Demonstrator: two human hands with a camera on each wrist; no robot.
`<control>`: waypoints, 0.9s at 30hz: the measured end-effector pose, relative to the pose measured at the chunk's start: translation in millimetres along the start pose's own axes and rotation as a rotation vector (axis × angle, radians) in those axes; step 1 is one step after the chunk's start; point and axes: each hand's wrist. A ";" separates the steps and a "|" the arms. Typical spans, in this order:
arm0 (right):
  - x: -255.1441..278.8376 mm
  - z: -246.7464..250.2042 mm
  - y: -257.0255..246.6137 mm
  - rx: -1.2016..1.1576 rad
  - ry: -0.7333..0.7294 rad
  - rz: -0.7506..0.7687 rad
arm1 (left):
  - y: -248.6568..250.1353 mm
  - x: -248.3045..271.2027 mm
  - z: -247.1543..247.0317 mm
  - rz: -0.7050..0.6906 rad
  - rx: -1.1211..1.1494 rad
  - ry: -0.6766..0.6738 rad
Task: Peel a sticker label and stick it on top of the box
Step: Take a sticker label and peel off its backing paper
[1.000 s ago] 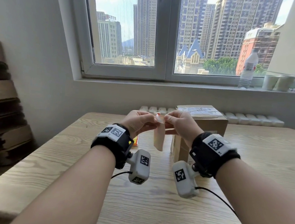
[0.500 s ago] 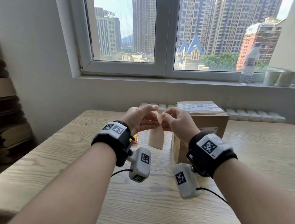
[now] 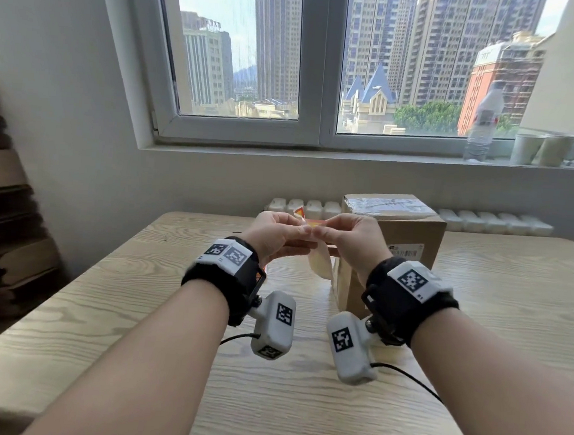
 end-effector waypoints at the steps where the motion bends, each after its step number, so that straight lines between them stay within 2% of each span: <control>1: -0.8 -0.4 0.3 -0.027 0.011 -0.015 | 0.5 0.6 -0.3 0.001 -0.009 -0.008; 4: -2.6 -3.1 -0.1 -0.069 -0.003 -0.064 | 1.4 1.2 1.4 0.016 -0.032 -0.012; 8: -2.5 2.5 -1.6 -0.239 0.010 -0.105 | -2.2 8.1 16.5 0.057 0.007 0.024; 11: -0.8 2.7 -2.2 -0.222 -0.018 -0.111 | -4.3 14.6 26.2 0.058 0.022 0.032; 16: -1.4 -11.8 -6.1 -0.183 -0.055 -0.124 | -2.1 7.9 18.8 -0.009 0.091 0.159; 23: -1.8 -14.9 -10.1 -0.067 -0.016 -0.131 | -10.1 3.9 11.5 0.070 -0.050 0.084; 27: -1.1 -14.2 -8.6 -0.221 -0.025 -0.203 | -8.5 7.8 13.8 0.060 0.010 0.043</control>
Point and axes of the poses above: each hand's wrist, its own x-axis away from the middle knuckle, its own z-axis out of the back of the hand, y = z × x, and after that the axes turned 14 degrees about -y, right-handed
